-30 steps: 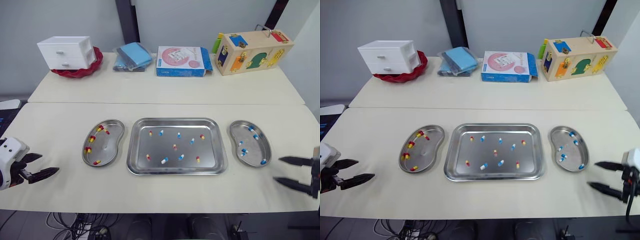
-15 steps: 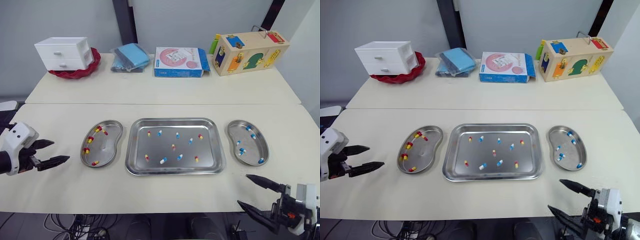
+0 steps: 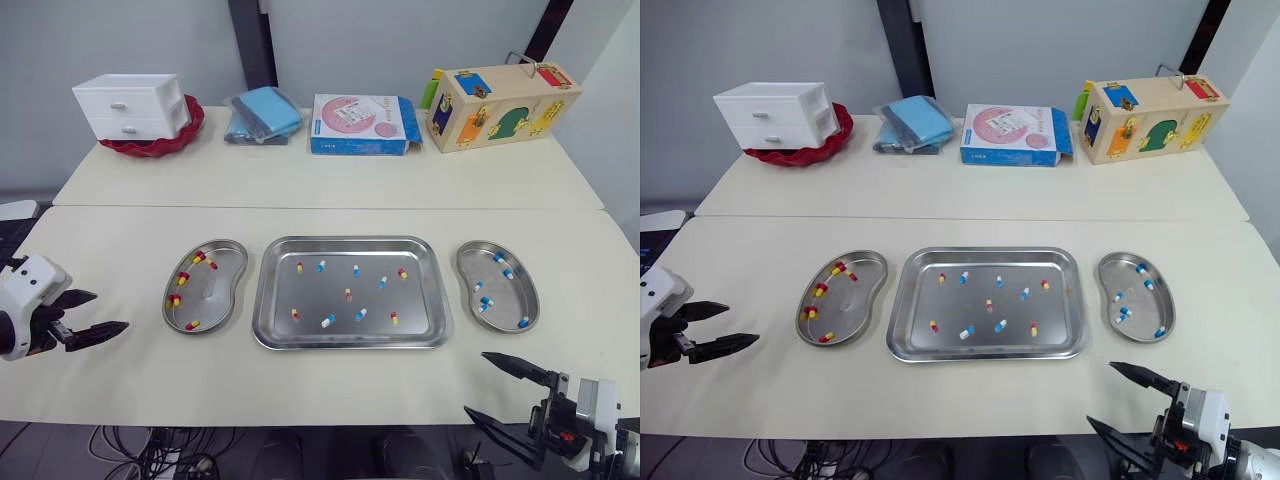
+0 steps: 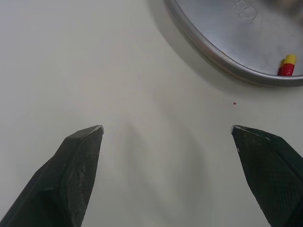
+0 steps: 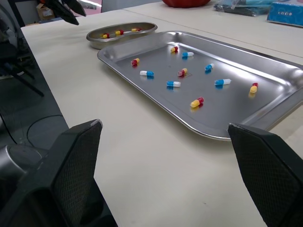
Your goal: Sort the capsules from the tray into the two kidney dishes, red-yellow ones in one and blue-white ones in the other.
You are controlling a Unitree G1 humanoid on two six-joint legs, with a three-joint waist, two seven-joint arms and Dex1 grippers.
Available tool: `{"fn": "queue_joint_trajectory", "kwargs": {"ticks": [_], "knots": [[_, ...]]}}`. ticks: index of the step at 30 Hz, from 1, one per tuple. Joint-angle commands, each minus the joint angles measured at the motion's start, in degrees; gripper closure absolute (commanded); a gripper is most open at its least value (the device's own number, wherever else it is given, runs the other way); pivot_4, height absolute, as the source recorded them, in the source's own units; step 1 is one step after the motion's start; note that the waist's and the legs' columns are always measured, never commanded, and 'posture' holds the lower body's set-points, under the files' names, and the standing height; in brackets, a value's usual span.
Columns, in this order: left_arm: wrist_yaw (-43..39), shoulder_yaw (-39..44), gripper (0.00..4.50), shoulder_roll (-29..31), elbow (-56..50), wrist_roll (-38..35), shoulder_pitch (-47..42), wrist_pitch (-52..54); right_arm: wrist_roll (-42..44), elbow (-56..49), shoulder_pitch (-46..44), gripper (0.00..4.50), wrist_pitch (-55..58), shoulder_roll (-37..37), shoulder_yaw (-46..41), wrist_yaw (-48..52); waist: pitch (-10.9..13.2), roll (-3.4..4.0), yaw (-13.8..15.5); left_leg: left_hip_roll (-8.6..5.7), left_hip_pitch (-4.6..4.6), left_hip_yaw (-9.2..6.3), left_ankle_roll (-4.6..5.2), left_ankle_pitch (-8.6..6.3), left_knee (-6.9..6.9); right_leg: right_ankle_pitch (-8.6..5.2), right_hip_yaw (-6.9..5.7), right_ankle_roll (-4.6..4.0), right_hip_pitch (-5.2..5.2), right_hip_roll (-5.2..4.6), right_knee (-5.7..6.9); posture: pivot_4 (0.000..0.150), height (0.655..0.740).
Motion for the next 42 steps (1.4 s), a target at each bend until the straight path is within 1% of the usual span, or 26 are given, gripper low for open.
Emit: {"fn": "queue_joint_trajectory", "kwargs": {"ticks": [1, 5, 9, 15, 19, 22, 25, 27, 29, 33, 36, 42], "knots": [[0.36, 0.72, 0.00, 1.92, 0.71, 0.93, 0.01, -1.83, 1.21, -0.31, -0.57, 0.03, -2.26, -0.49, -0.31, 0.14, 0.00, 0.00, 0.00, 0.00, 0.00, 0.00, 0.00, 0.00, 0.00, 0.00, 0.00, 0.00, 0.00, 0.00, 0.00, 0.150, 0.7400], [0.10, 0.41, 0.00, 1.79, 1.79, 1.21, -0.61, -2.48, 2.16, -0.65, -1.46, 0.03, -4.30, -0.09, -0.02, -0.01, 0.00, 0.00, 0.00, 0.00, 0.00, 0.00, 0.00, 0.00, 0.00, 0.00, 0.00, 0.00, 0.00, 0.00, 0.00, 0.150, 0.7400], [-0.08, -0.06, 0.00, 1.69, 2.76, 1.34, -1.44, -2.95, 3.20, -2.34, -1.60, 0.03, -3.51, -0.21, 0.32, -1.42, 0.00, 0.00, 0.00, 0.00, -0.01, 0.00, 0.00, 0.00, 0.00, 0.00, 0.00, 0.00, 0.00, 0.00, 0.00, 0.150, 0.7400], [-0.16, -0.49, 0.00, 1.74, 2.20, 1.04, -2.82, -2.62, 3.27, -1.77, -1.92, 0.03, -4.08, -0.61, 0.70, -1.60, 0.00, 0.00, 0.06, 0.00, -0.01, 0.00, 0.00, 0.00, 0.01, 0.00, 0.00, 0.00, 0.00, 0.00, 0.01, 0.150, 0.7400], [-1.36, 0.30, 0.00, 1.66, -5.59, -2.85, -4.57, 2.39, 2.97, -0.92, -1.74, 0.03, -3.79, -1.23, 0.74, -1.32, -0.01, -0.02, 0.30, 0.00, -0.02, -0.01, 0.00, 0.00, 0.01, 0.00, -0.01, 0.00, 0.00, 0.00, 0.01, 0.150, 0.7400], [-1.47, -0.56, 0.00, 0.63, -15.07, -7.89, -7.43, 8.42, 2.84, -0.64, -1.77, 0.03, -3.61, -1.69, 0.84, -1.34, -0.01, -0.03, 0.65, 0.00, -0.03, -0.02, 0.00, 0.00, 0.04, 0.00, -0.02, 0.00, 0.02, 0.00, 0.01, 0.150, 0.7400], [-1.04, -4.18, 0.00, -0.69, -22.03, -10.33, -10.88, 12.08, 2.86, -1.10, -1.65, 0.03, -3.24, -1.97, 1.23, -1.90, 0.00, -0.01, 0.91, -0.01, -0.02, -0.02, 0.00, 0.00, 0.07, 0.01, 0.00, 0.01, 0.05, 0.00, 0.01, 0.150, 0.7400], [-0.75, -9.95, 0.00, -2.87, -24.72, -10.01, -16.41, 12.04, 2.48, -1.45, -1.29, 0.03, -2.85, -2.15, 1.91, -2.19, 0.01, 0.08, 0.94, -0.01, -0.01, -0.02, 0.00, 0.00, 0.06, 0.01, 0.00, 0.01, 0.05, 0.00, 0.01, 0.150, 0.7400], [-0.80, -14.89, 0.00, -5.16, -25.07, -8.97, -21.70, 11.38, 2.22, -1.73, -1.22, 0.03, -2.74, -2.20, 2.51, -2.57, 0.01, 0.07, 1.32, -0.04, 0.00, -0.03, 0.00, 0.01, 0.11, 0.01, 0.00, 0.01, 0.07, 0.00, 0.02, 0.150, 0.7400], [-2.23, -23.31, 0.00, -9.94, -22.18, -6.28, -30.53, 9.71, 1.92, -2.25, -1.69, 0.03, -2.16, -2.71, 3.32, -3.84, 0.00, 0.05, 1.29, -0.05, -0.02, -0.05, 0.00, 0.01, 0.17, 0.02, 0.00, 0.03, 0.08, 0.00, 0.02, 0.150, 0.7400], [-4.14, -29.20, 0.00, -13.35, -17.84, -2.82, -35.43, 6.55, 1.61, -2.44, -2.32, 0.03, -1.81, -2.71, 3.80, -4.91, 0.00, 0.05, 1.11, -0.06, -0.03, -0.04, 0.00, 0.01, 0.16, 0.02, 0.00, 0.03, 0.08, 0.00, 0.01, 0.150, 0.7400], [-8.03, -35.36, 0.00, -17.50, -7.56, 2.66, -41.43, -0.70, 0.90, -3.84, -1.49, 0.03, -1.51, -2.44, 4.32, -7.24, 0.00, 0.05, 0.94, -0.07, -0.04, -0.05, 0.00, 0.01, 0.16, 0.03, 0.00, 0.03, 0.06, 0.01, 0.01, 0.150, 0.7400]]}}
